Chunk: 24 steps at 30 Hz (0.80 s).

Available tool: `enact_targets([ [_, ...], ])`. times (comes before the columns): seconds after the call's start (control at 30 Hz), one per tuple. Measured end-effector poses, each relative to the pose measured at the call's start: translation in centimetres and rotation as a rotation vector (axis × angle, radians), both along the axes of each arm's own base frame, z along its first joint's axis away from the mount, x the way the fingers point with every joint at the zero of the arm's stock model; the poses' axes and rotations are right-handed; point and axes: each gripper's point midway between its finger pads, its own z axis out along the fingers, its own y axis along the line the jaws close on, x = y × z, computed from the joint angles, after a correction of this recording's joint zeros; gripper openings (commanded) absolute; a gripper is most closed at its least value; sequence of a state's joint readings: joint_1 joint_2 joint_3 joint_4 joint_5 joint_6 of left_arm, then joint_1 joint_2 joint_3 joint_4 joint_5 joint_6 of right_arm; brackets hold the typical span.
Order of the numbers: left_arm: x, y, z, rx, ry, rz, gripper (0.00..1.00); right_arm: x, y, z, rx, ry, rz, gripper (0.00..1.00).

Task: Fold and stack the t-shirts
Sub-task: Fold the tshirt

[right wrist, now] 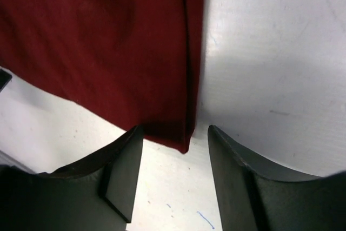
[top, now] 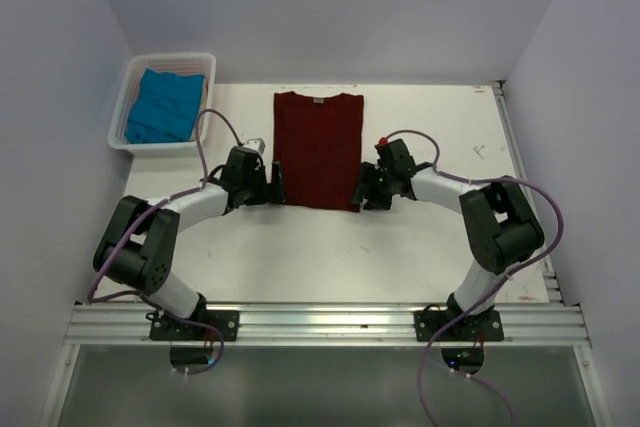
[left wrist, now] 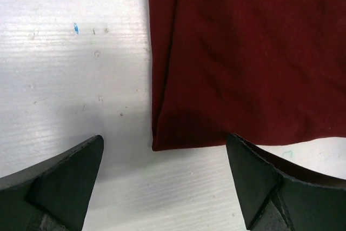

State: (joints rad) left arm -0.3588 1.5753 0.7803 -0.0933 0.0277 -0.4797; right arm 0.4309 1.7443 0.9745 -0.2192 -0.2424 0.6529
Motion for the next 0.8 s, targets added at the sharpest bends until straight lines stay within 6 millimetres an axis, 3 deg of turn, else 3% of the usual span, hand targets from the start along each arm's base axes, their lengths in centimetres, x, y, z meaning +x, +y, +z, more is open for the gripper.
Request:
enact_targets([
  [0.3,1.3,-1.2,0.0,-0.058,-0.076,-0.024,0.77,-2.3,-0.3,-0.6,0.038,0.039,-0.012,0.34],
  [0.43,2.1,-1.9,-0.2,-0.087,-0.103,-0.042,0.63,-2.3,-0.4,-0.7,0.032,0.035,-0.015,0.27],
  [0.6,2.6,-2.6,-0.3,-0.114,-0.119,-0.062,0.58,-1.6,-0.2,-1.0,0.034,0.020,-0.015,0.23],
  [0.7,2.4,-2.6,-0.4,-0.114,-0.112,-0.066,0.45,-0.8,0.4,-1.0,0.048,0.008,-0.010,0.21],
  [0.8,2.0,-2.5,-0.7,-0.109,-0.097,-0.068,0.28,-0.1,0.8,-1.1,0.061,-0.013,-0.007,0.10],
])
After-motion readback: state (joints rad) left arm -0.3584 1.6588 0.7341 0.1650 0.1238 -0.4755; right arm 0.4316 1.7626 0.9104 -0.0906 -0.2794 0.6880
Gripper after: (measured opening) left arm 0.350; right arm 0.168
